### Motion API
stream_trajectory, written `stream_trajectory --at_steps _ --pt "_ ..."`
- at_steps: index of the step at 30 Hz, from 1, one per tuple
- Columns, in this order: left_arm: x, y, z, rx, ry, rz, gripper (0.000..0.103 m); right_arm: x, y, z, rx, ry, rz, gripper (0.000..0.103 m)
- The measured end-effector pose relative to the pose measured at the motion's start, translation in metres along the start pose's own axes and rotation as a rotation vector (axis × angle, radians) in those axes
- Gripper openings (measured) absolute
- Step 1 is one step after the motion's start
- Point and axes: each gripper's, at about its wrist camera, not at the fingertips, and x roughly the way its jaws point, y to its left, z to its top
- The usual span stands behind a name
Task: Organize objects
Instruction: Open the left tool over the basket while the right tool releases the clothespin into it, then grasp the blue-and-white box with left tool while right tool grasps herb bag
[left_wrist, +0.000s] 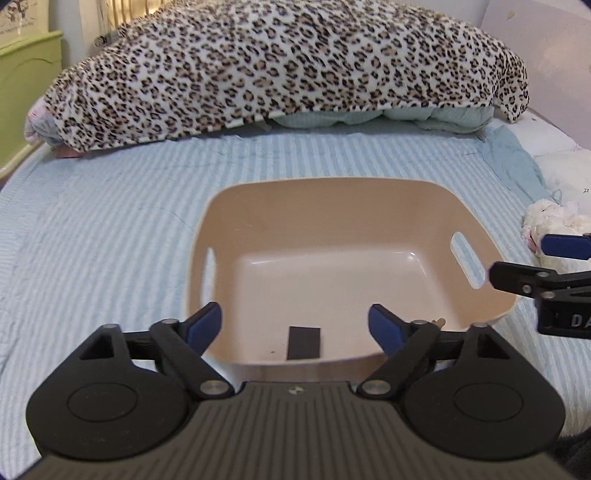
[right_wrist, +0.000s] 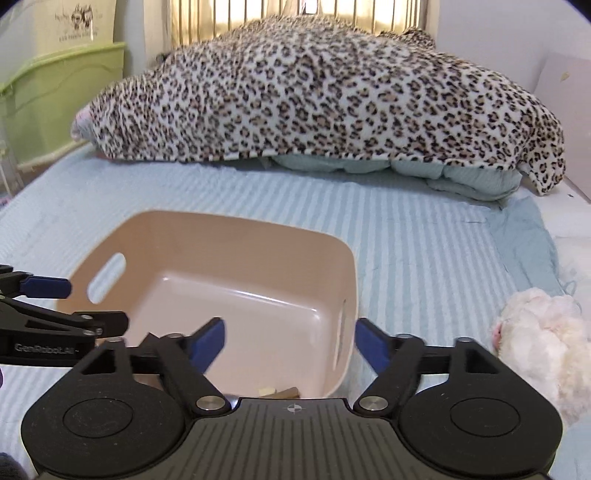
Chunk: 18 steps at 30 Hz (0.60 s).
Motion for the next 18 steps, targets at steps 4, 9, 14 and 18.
stream_trajectory --at_steps 4,9,14,18 --pt "-0.015 0.009 -0.013 -0.013 0.008 0.006 0.092 -0.012 -0.006 -0.012 0.011 0.009 -0.006 0.097" --pt "-0.012 0.02 -0.037 -0.003 0.071 0.031 0.092 -0.013 -0.012 -0.037 0.013 0.056 -0.03 0.101" --pt "0.004 0.032 -0.06 -0.019 0.152 0.033 0.092 0.004 -0.016 -0.058 0.002 0.135 -0.047 0.102" --pt "0.019 0.035 -0.073 -0.005 0.203 0.045 0.092 0.018 -0.014 -0.073 -0.014 0.181 -0.062 0.102"
